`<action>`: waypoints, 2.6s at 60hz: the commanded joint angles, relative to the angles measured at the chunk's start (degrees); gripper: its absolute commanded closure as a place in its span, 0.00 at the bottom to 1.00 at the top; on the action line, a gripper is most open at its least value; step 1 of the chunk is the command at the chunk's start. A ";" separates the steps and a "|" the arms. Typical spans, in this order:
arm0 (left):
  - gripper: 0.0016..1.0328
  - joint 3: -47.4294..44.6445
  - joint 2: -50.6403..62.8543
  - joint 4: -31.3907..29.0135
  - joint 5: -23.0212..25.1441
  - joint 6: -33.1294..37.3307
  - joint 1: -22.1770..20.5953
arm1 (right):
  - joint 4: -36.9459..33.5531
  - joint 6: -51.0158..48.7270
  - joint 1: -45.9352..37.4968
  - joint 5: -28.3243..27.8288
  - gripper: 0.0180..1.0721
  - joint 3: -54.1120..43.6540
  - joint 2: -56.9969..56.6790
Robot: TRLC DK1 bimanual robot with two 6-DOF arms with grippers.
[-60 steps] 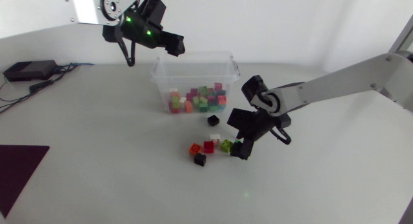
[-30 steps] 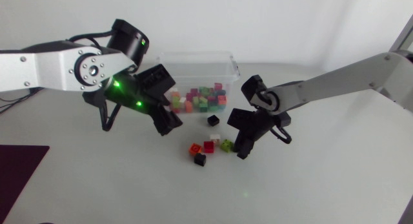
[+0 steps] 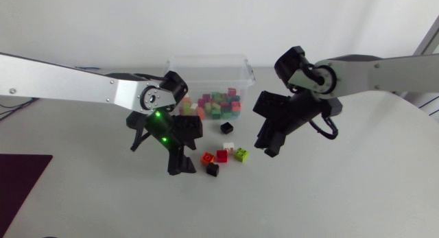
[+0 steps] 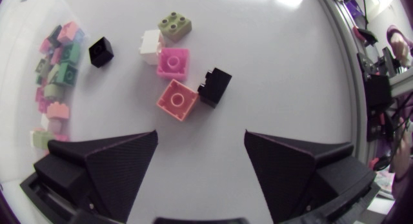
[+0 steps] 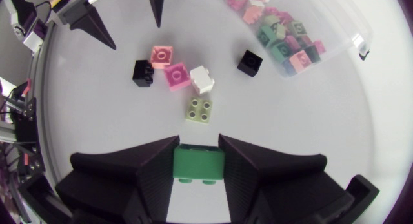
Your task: Place the duplo bricks in the container
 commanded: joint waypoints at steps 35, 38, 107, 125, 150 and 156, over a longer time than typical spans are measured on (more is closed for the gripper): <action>0.21 9.54 12.44 0.76 1.84 18.62 -1.78 | -4.23 3.31 -0.31 -6.09 0.73 7.48 -6.93; 0.22 10.07 12.79 0.76 2.10 18.97 -1.87 | -4.14 3.75 -0.49 -6.35 0.73 8.89 -6.49; 0.79 5.23 6.29 -8.12 3.42 21.43 2.26 | 10.80 19.92 -3.92 -8.90 0.73 35.43 16.09; 0.79 2.69 -0.83 -10.05 3.42 19.32 3.23 | 15.20 23.26 -3.39 -8.90 0.73 42.02 21.81; 0.79 2.60 -10.59 -10.05 5.09 13.78 5.51 | 24.86 25.81 0.83 -3.28 0.07 45.71 29.54; 0.79 6.38 -10.68 -9.96 6.94 10.53 6.92 | 24.86 25.81 0.92 -2.75 0.04 45.01 28.84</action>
